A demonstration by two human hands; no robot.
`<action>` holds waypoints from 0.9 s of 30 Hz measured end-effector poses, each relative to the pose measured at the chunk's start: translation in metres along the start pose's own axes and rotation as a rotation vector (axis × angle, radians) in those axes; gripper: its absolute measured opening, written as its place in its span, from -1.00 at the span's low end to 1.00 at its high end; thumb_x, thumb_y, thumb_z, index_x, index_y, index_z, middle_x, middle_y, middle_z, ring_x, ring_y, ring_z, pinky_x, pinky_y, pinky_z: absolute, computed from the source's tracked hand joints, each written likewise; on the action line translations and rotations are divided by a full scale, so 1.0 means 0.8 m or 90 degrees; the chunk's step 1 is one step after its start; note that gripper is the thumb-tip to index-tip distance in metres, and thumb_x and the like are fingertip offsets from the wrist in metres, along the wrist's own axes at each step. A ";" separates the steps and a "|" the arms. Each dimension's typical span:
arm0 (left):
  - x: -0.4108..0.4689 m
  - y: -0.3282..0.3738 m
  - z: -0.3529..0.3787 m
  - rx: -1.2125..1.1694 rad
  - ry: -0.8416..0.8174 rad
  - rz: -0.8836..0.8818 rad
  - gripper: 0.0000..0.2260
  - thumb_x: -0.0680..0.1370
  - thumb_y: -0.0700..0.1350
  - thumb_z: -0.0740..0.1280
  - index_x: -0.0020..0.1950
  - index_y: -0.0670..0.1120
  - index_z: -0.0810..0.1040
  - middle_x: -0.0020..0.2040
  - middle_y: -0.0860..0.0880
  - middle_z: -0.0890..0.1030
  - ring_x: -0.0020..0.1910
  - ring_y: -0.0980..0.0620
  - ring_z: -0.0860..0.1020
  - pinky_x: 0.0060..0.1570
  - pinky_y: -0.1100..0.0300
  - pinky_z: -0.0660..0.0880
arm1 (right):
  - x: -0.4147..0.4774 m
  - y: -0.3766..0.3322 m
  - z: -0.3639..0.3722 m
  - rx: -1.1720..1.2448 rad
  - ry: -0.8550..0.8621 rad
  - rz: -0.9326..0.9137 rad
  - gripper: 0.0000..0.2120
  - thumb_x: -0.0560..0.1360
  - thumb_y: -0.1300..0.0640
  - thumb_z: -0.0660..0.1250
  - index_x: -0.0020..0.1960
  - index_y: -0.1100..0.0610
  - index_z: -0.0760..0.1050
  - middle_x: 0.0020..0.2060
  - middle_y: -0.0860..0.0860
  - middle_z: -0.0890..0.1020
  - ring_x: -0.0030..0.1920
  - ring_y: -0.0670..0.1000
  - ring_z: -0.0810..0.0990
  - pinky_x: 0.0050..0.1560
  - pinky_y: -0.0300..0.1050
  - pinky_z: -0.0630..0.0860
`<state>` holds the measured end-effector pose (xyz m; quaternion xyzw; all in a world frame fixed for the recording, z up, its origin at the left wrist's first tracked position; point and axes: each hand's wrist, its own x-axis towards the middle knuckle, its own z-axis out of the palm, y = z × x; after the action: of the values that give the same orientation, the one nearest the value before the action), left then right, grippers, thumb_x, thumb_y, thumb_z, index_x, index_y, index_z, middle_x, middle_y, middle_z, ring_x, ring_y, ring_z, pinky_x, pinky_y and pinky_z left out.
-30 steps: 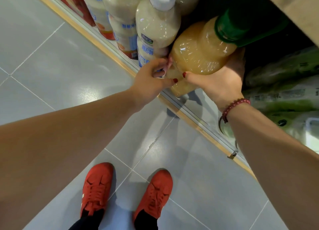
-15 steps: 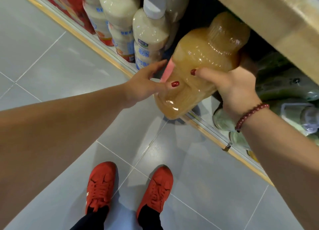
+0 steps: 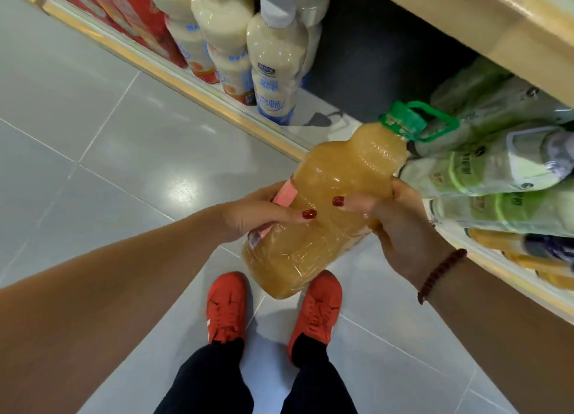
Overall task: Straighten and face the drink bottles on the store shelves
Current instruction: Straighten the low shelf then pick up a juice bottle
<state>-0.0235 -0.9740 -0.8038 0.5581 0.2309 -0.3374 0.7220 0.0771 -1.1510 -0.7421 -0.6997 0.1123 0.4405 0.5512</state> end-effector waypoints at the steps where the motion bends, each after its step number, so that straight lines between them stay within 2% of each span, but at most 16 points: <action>1: -0.006 -0.004 0.007 -0.024 0.020 -0.004 -0.42 0.31 0.06 0.49 0.32 0.06 0.46 0.16 0.02 0.65 0.16 -0.01 0.61 0.21 -0.01 0.51 | -0.008 0.003 0.001 0.016 0.004 0.012 -0.20 -0.05 0.25 0.61 0.20 0.14 0.54 0.04 0.07 0.70 0.07 0.14 0.66 0.08 0.10 0.60; 3: -0.020 -0.009 0.021 -0.064 0.048 -0.008 -0.42 0.29 0.07 0.51 0.29 0.05 0.51 0.14 -0.03 0.66 0.13 -0.05 0.62 0.18 -0.06 0.53 | -0.024 0.005 0.001 0.038 -0.002 0.027 -0.18 -0.06 0.25 0.62 0.21 0.14 0.54 0.04 0.06 0.70 0.07 0.12 0.66 0.04 0.08 0.60; 6: -0.045 -0.005 0.043 -0.094 0.060 -0.025 -0.40 0.23 0.12 0.54 0.24 0.05 0.56 0.10 -0.04 0.68 0.08 -0.05 0.65 0.07 0.01 0.58 | -0.054 -0.003 -0.002 0.050 -0.003 0.044 -0.14 -0.09 0.20 0.64 0.22 0.13 0.54 0.04 0.02 0.70 0.05 0.06 0.67 -0.03 -0.04 0.60; 8: -0.066 0.002 0.059 -0.108 0.068 -0.030 -0.42 0.22 0.10 0.55 0.21 0.03 0.58 0.07 -0.05 0.69 0.05 -0.06 0.66 -0.02 0.07 0.60 | -0.081 -0.012 -0.005 0.060 -0.007 0.041 -0.20 -0.06 0.13 0.58 0.20 0.13 0.54 0.01 0.00 0.71 0.00 0.04 0.69 -0.16 -0.15 0.60; 10: -0.090 0.015 0.077 -0.115 0.066 -0.037 -0.45 0.22 0.08 0.55 0.18 0.02 0.59 0.04 -0.06 0.70 0.02 -0.07 0.67 -0.06 0.10 0.60 | -0.113 -0.022 -0.011 0.083 -0.003 0.041 -0.24 0.00 0.15 0.56 0.20 0.15 0.53 -0.01 0.00 0.72 -0.03 0.00 0.70 -0.21 -0.20 0.59; 13: -0.131 0.040 0.106 -0.103 0.052 -0.055 -0.40 0.20 0.06 0.56 0.21 -0.02 0.57 0.06 -0.10 0.69 0.04 -0.11 0.66 0.06 -0.02 0.58 | -0.171 -0.034 -0.020 0.117 0.030 0.032 -0.19 -0.04 0.20 0.62 0.21 0.15 0.52 0.02 0.02 0.71 0.00 0.01 0.69 -0.15 -0.18 0.58; 15: -0.161 0.059 0.127 -0.078 0.040 -0.059 -0.38 0.18 0.09 0.57 0.20 -0.01 0.58 0.05 -0.09 0.69 0.04 -0.11 0.67 0.08 -0.05 0.57 | -0.215 -0.041 -0.023 0.138 0.048 0.021 -0.24 0.01 0.22 0.62 0.20 0.14 0.52 0.00 0.01 0.72 -0.03 -0.03 0.70 -0.19 -0.23 0.57; 18: -0.211 0.092 0.160 -0.041 0.006 -0.060 -0.41 0.18 0.11 0.57 0.16 0.00 0.60 0.03 -0.08 0.70 0.01 -0.09 0.67 0.01 0.00 0.58 | -0.286 -0.054 -0.029 0.190 0.086 0.012 -0.29 0.08 0.22 0.61 0.21 0.13 0.50 -0.02 -0.01 0.72 -0.05 -0.05 0.70 -0.21 -0.25 0.58; 22: -0.278 0.135 0.208 0.004 -0.041 -0.057 -0.45 0.24 0.02 0.57 0.19 -0.06 0.59 0.03 -0.09 0.70 0.01 -0.08 0.68 -0.07 0.11 0.61 | -0.385 -0.065 -0.035 0.299 0.156 -0.014 -0.23 0.04 0.20 0.61 0.22 0.14 0.47 -0.07 -0.02 0.72 -0.12 -0.07 0.71 -0.29 -0.25 0.60; 24: -0.307 0.154 0.231 0.023 -0.055 -0.057 -0.50 0.26 -0.04 0.58 0.17 -0.08 0.61 0.01 -0.10 0.71 -0.01 -0.09 0.68 -0.14 0.15 0.61 | -0.431 -0.065 -0.039 0.330 0.181 -0.032 -0.24 0.03 0.23 0.64 0.20 0.12 0.48 -0.04 0.01 0.72 -0.08 -0.04 0.71 -0.23 -0.20 0.61; 27: -0.343 0.181 0.271 0.098 -0.107 -0.049 -0.46 0.22 0.00 0.61 0.16 -0.06 0.61 0.02 -0.11 0.70 0.00 -0.11 0.68 -0.12 0.11 0.62 | -0.496 -0.064 -0.048 0.357 0.223 -0.063 -0.21 0.02 0.10 0.61 0.23 0.13 0.48 0.05 0.06 0.70 0.03 0.03 0.68 -0.09 -0.11 0.61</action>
<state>-0.1078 -1.0978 -0.4565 0.5723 0.1641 -0.4275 0.6803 -0.1043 -1.2958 -0.4137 -0.5903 0.2881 0.2386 0.7153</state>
